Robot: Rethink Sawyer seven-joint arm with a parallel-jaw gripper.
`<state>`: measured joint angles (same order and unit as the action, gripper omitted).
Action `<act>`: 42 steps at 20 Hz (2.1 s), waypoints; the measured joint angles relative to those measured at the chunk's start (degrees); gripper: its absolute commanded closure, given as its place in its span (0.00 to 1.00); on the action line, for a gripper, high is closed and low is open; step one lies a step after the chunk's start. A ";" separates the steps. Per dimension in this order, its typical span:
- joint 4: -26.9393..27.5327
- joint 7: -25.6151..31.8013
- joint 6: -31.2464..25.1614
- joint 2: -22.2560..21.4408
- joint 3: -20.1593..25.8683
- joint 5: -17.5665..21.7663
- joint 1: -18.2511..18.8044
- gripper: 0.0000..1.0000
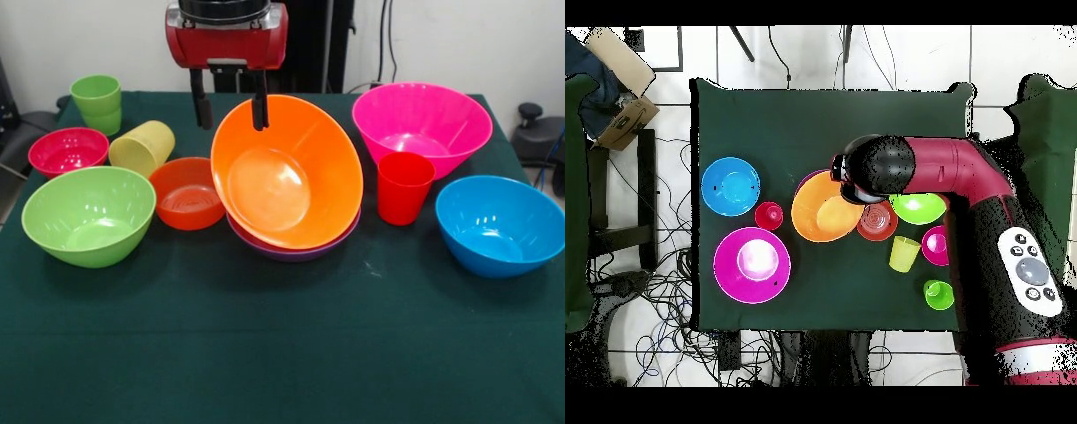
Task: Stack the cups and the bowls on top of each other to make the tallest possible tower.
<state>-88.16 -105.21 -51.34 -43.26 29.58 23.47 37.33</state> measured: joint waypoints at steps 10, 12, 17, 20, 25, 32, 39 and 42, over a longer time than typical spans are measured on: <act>-0.60 0.00 0.01 0.00 0.00 0.05 0.63 0.00; -0.73 0.00 0.14 0.10 -0.01 0.09 0.98 0.00; -0.98 0.00 1.08 1.01 -0.01 0.17 1.64 0.00; -1.15 0.00 1.69 1.90 0.00 0.18 1.87 0.00; -1.44 0.00 2.11 3.27 -0.01 0.18 2.08 0.00; -1.93 0.00 2.11 4.01 -0.01 0.18 2.62 0.00; -2.06 0.00 2.11 3.99 -0.06 0.18 2.84 1.00; -2.11 0.00 2.13 3.99 -0.08 0.18 2.83 1.00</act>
<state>-90.27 -105.21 -49.21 -39.27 29.50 23.65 40.16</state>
